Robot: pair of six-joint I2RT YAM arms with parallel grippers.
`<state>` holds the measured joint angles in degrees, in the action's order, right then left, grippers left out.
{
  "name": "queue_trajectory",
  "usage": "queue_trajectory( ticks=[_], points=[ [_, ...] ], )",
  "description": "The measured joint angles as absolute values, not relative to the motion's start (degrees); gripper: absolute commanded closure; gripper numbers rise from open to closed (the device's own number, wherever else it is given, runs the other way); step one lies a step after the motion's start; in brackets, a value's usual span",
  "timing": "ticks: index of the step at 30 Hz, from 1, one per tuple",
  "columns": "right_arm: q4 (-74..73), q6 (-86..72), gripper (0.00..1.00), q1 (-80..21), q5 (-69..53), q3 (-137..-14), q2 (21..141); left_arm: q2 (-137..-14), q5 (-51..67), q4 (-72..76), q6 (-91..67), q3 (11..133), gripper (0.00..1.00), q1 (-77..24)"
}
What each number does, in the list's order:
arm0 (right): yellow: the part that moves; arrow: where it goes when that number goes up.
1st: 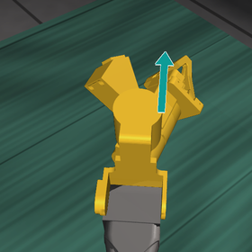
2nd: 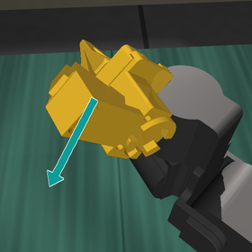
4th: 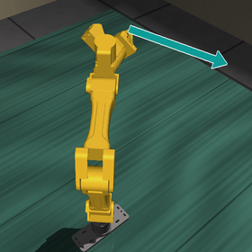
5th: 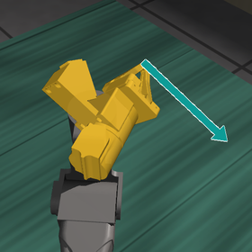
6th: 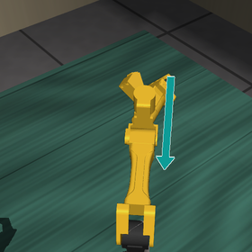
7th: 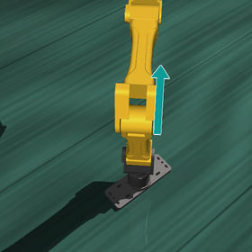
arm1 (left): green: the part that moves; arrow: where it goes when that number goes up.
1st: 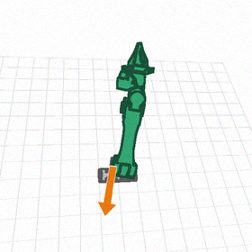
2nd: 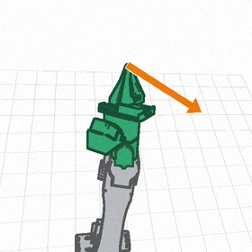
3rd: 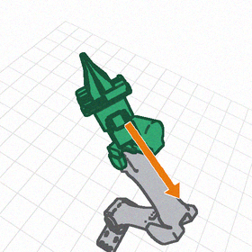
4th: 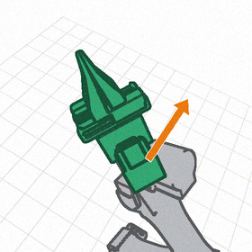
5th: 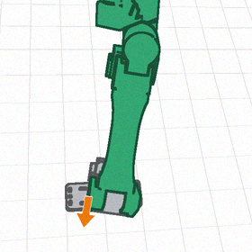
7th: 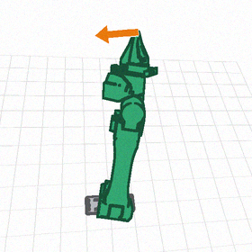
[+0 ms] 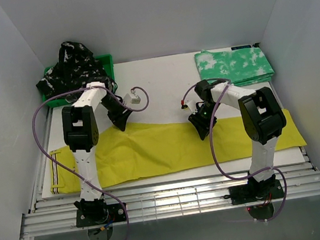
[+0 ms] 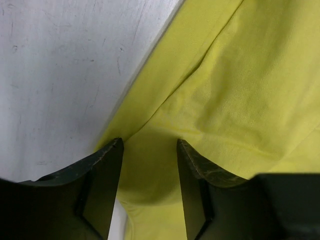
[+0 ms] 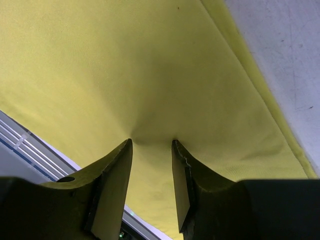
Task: Fold and stack the trousers
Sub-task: Fold the trousers
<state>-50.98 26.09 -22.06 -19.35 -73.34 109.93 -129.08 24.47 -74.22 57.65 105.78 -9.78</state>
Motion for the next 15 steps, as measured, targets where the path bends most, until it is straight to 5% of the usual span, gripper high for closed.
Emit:
queue_trajectory(
  ticks=[15],
  points=[
    [-51.0,26.1,0.57,-22.0,-19.2,-73.3,110.0,-129.0,26.6,-73.0,60.5,106.2,0.35,-12.3]
  ],
)
